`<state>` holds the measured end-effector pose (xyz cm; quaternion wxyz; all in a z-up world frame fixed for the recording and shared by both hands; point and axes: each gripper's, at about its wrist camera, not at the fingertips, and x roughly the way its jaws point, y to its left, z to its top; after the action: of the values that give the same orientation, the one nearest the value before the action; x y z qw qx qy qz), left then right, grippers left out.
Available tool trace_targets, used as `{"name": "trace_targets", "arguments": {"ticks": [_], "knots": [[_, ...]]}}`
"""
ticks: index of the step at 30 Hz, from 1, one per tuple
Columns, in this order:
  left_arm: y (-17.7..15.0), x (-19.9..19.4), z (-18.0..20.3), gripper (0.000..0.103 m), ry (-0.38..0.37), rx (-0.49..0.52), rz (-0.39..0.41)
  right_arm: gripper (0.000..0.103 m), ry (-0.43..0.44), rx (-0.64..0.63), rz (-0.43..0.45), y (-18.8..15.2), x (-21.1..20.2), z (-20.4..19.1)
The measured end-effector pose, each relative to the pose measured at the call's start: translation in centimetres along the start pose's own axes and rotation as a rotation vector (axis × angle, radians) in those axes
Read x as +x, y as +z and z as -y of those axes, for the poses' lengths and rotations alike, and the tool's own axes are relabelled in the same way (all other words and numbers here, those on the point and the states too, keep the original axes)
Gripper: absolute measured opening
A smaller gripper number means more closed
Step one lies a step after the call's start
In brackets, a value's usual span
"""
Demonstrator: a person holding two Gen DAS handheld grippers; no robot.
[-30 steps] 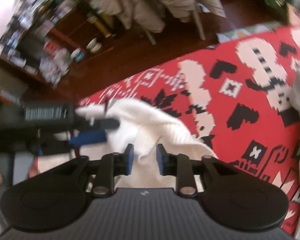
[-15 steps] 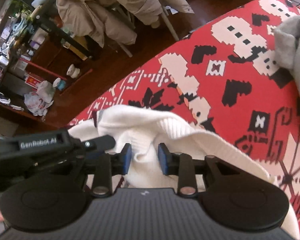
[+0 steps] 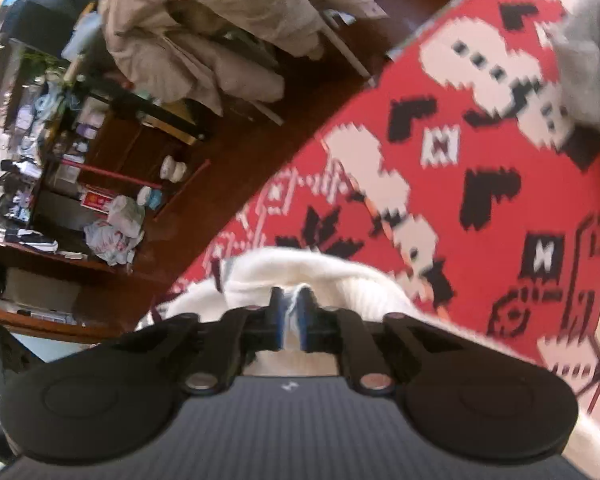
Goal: Fold clothes
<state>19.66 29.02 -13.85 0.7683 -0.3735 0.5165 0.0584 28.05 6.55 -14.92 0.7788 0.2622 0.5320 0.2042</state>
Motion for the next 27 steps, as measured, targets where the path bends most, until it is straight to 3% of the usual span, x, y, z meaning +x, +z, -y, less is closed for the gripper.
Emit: {"name": "trace_targets", "arguments": {"ticks": [5,9,14,17,19,20,23,27], "knots": [[-0.3,-1.1,1.5,0.033,-0.034,0.061,0.011,0.001,-0.080,-0.274,0.106,-0.2,-3.0,-2.9],[-0.2,-1.7,2.1,0.034,-0.050,0.055,0.023,0.001,-0.106,-0.458,0.189,1.0,-4.4,-4.0],[-0.1,-1.7,2.0,0.034,-0.027,0.049,0.028,0.001,-0.140,-0.458,0.191,4.4,-3.4,-3.0],[-0.2,-1.7,1.6,0.035,-0.018,0.044,0.025,0.002,-0.152,-0.445,0.127,6.0,-1.2,-1.6],[-0.4,-1.8,1.4,0.035,-0.012,0.042,0.022,0.004,-0.116,-0.418,0.064,6.8,-0.3,-0.4],[-0.5,-2.0,1.2,0.035,-0.007,0.044,0.023,0.010,-0.108,-0.396,0.062,7.1,-0.4,0.1],[-0.9,-2.4,0.7,0.035,-0.006,0.045,0.027,0.012,-0.112,-0.349,0.089,7.9,-1.4,1.4],[-1.3,-2.7,0.3,0.034,0.007,0.061,0.032,0.012,-0.071,-0.483,0.067,7.5,-3.0,0.5]]}}
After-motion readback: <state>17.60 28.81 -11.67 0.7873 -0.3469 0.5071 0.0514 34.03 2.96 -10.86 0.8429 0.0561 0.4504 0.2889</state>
